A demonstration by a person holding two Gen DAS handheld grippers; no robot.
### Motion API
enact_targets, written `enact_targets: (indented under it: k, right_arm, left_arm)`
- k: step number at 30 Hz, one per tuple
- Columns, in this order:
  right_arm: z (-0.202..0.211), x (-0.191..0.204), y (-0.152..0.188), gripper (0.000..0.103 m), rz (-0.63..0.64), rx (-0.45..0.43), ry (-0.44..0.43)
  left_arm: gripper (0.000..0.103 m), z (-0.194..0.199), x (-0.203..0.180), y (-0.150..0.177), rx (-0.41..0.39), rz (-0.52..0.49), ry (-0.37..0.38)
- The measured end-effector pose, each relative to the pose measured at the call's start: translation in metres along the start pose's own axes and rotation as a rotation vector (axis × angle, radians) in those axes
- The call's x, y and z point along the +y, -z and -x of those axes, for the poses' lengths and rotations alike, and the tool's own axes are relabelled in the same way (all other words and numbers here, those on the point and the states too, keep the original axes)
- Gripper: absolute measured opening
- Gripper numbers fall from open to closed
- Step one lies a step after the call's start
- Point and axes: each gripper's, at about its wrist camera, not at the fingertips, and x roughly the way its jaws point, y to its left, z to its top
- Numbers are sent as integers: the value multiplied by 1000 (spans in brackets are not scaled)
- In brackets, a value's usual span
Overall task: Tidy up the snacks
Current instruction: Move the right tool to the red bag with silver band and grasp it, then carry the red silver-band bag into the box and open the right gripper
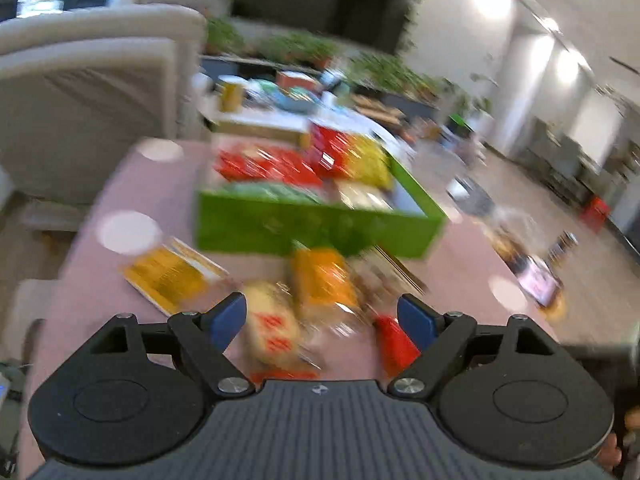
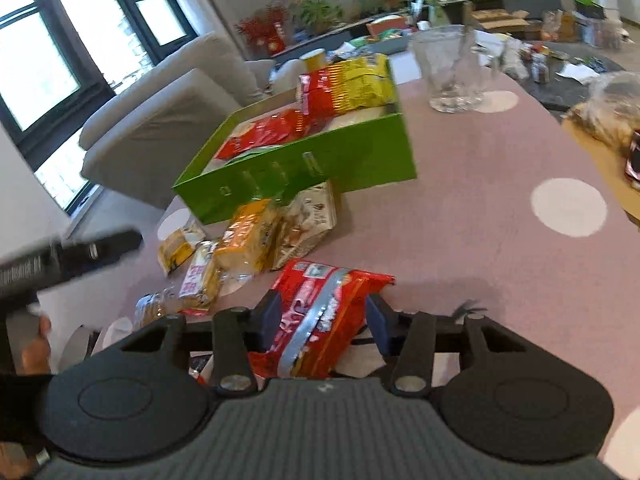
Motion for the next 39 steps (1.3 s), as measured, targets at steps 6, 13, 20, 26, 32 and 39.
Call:
enact_targets:
  k: [6, 13, 20, 26, 32, 39]
  right_arm:
    - [-6, -5, 10, 16, -76, 43, 43]
    - [-4, -7, 7, 17, -99, 39, 47]
    - [-16, -2, 7, 16, -97, 71, 45]
    - [-21, -4, 7, 15, -123, 96, 25]
    - [-18, 4, 9, 8, -103, 90, 32]
    - [-15, 11, 11, 9, -98, 102, 47]
  left_arm:
    - [71, -26, -27, 18, 98, -60, 98]
    - [61, -40, -35, 26, 148, -72, 127]
    - [52, -57, -34, 31, 211, -66, 118]
    - [41, -55, -37, 33, 203, -76, 145]
    - [36, -49, -48, 37, 220, -119, 184]
    - [36, -44, -55, 39, 222, -137, 172]
